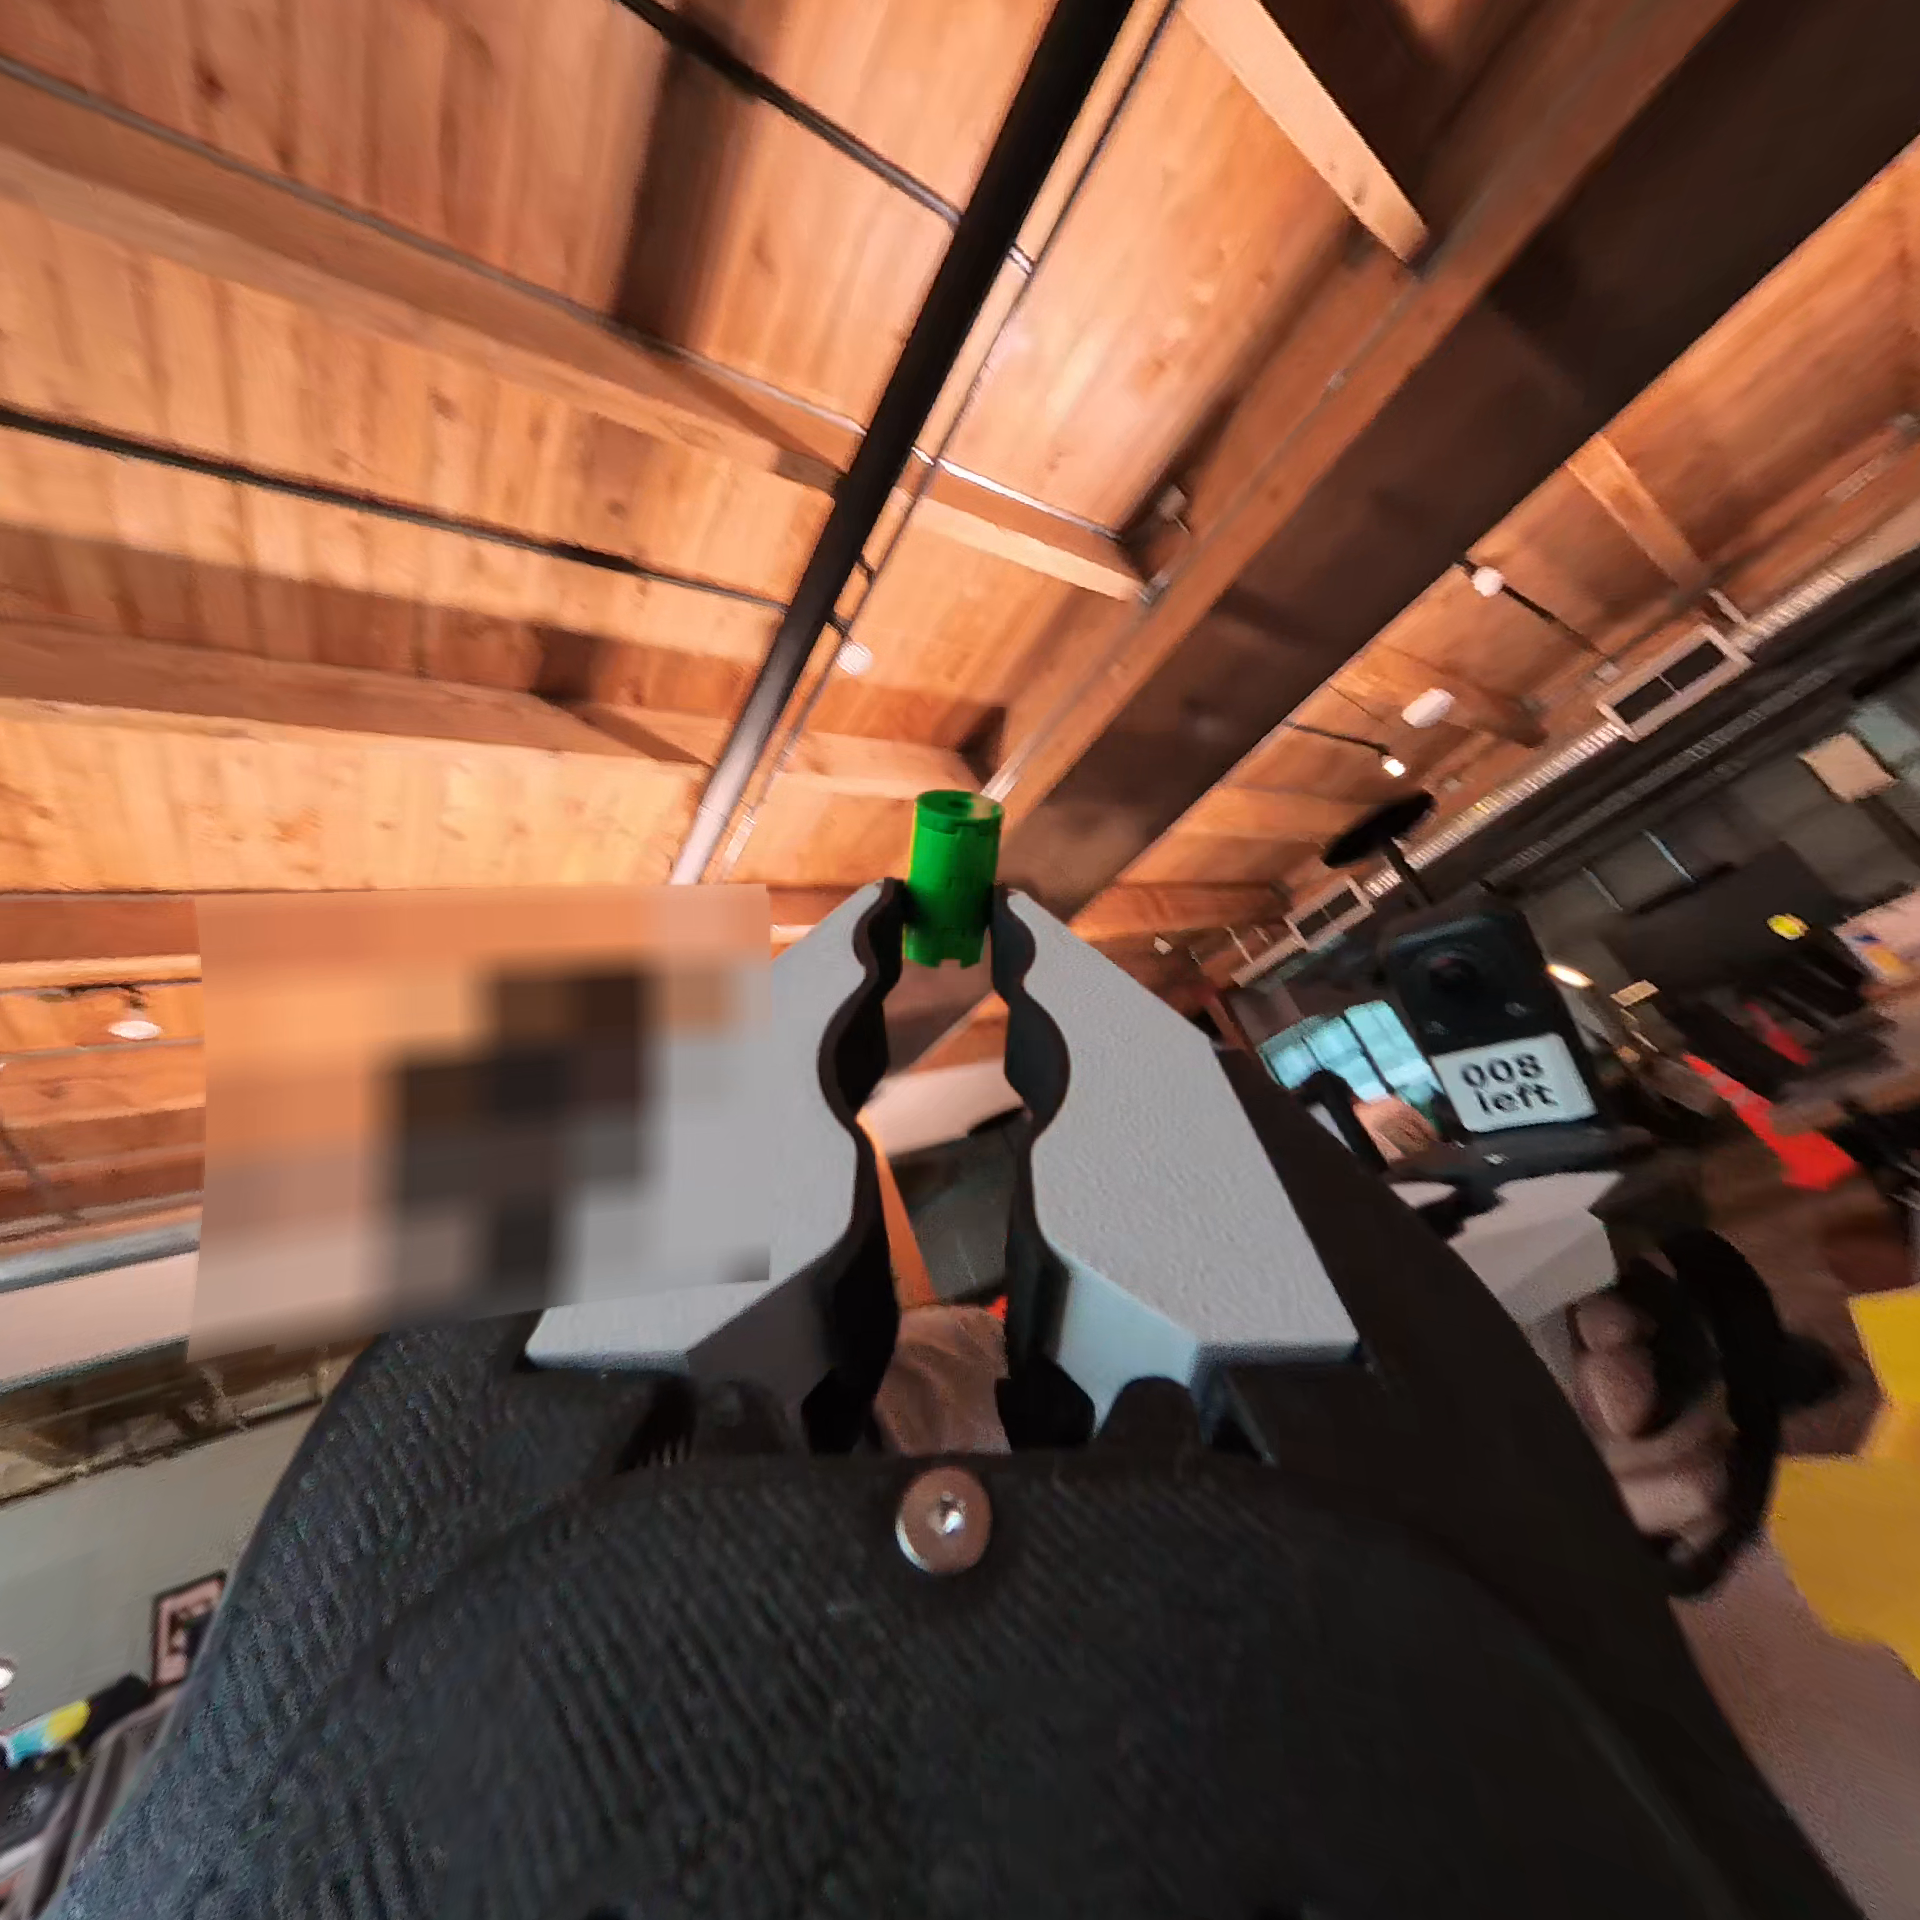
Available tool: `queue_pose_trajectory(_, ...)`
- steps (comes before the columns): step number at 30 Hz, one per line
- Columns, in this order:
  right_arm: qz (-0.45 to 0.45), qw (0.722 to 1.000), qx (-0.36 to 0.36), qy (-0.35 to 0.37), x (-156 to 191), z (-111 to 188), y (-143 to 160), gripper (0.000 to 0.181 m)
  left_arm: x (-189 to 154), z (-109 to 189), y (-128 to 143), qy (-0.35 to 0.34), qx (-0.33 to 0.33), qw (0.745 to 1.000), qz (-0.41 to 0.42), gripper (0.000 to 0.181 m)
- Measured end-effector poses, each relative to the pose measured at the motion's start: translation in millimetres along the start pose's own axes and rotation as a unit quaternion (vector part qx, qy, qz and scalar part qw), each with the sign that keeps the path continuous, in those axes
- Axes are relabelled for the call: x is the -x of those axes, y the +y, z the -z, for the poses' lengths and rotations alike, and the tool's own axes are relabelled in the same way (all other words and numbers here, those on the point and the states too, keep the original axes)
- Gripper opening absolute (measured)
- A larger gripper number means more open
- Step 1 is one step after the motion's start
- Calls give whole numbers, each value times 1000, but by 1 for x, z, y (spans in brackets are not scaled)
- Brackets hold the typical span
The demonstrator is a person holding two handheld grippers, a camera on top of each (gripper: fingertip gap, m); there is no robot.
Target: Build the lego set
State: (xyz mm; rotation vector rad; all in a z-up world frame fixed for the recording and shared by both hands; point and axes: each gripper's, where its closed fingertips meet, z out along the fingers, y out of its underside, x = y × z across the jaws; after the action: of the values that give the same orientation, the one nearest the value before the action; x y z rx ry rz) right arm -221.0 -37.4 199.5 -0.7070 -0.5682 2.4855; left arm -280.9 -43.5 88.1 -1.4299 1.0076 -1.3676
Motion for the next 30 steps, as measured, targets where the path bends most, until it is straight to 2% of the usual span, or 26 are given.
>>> queue_pose_trajectory(1,-11,1000,-25,-14,6,2,-8,15,-4,-8,-6,8,4,1000,-2,2)
queue_pose_trajectory(7,-108,984,-133,-50,17,18,-29,14,-13,-42,-31,-15,28,997,-63,2)
queue_pose_trajectory(13,-187,964,-181,-52,9,12,-24,14,-27,-44,-24,-31,54,994,-94,2)
queue_pose_trajectory(19,-205,964,-162,-40,2,-4,-7,13,-29,-34,-28,-53,55,992,-103,2)
queue_pose_trajectory(24,-128,985,-101,50,-12,-13,10,13,-36,-27,-36,-69,46,989,-124,2)
queue_pose_trajectory(30,-129,979,-86,131,-24,-15,19,13,-46,-26,-32,-55,51,995,-66,2)
